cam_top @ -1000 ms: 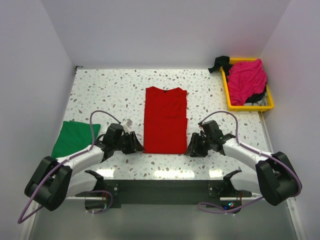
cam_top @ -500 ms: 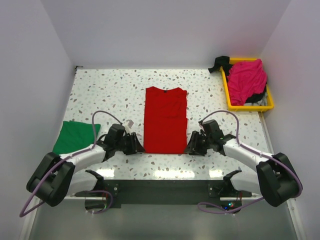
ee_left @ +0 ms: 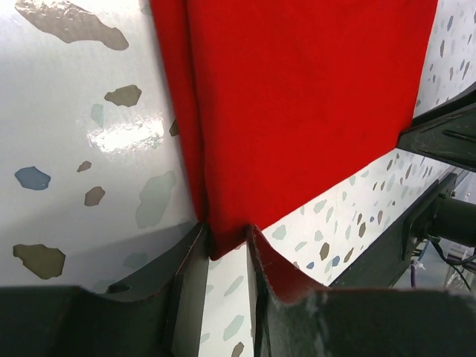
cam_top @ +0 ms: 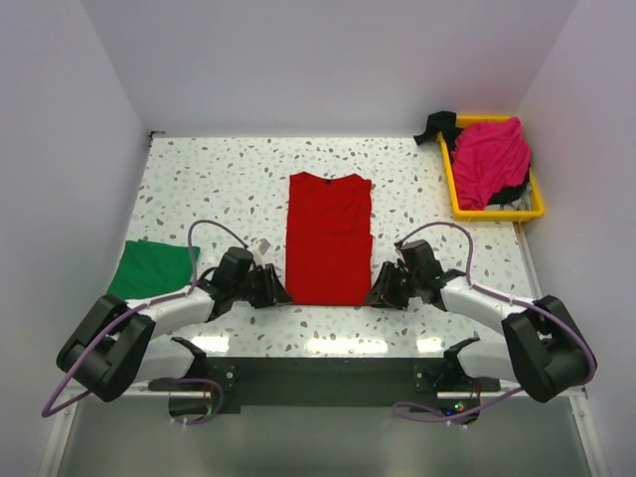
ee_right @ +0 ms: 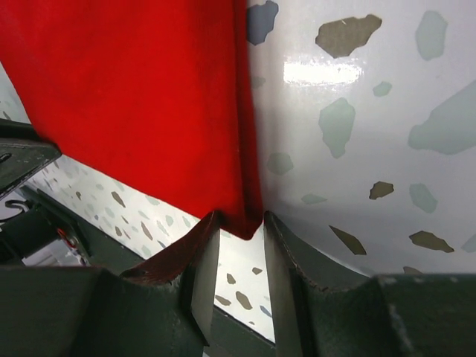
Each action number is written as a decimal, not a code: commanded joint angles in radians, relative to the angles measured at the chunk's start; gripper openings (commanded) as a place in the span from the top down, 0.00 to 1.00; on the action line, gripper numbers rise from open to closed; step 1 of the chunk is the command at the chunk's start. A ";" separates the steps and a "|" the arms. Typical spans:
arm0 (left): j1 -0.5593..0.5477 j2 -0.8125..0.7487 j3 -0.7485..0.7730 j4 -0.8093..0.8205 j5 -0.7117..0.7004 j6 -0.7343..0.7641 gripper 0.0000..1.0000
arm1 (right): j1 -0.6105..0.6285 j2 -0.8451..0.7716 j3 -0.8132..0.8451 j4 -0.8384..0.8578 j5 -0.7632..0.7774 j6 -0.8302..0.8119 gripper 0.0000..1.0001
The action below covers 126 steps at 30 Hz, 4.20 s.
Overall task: Fold and stack the t-shirts
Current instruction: Fold the tshirt
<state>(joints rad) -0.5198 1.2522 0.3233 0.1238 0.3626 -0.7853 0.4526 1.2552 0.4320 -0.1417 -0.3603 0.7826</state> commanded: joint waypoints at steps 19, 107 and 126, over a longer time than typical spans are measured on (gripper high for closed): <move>-0.043 -0.049 -0.078 0.001 -0.030 -0.035 1.00 | 0.003 -0.072 -0.061 -0.038 -0.026 -0.031 0.96; 0.233 0.943 1.019 0.149 0.069 -0.089 1.00 | -0.224 1.003 1.208 -0.033 -0.045 -0.152 0.68; 0.063 0.535 0.492 0.131 -0.156 -0.193 1.00 | -0.146 0.546 0.568 0.106 0.040 -0.128 0.70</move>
<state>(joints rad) -0.4408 1.8755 0.8822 0.3099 0.2642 -0.9775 0.2611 1.8843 1.0534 -0.0189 -0.3824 0.6903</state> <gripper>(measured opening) 0.014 0.302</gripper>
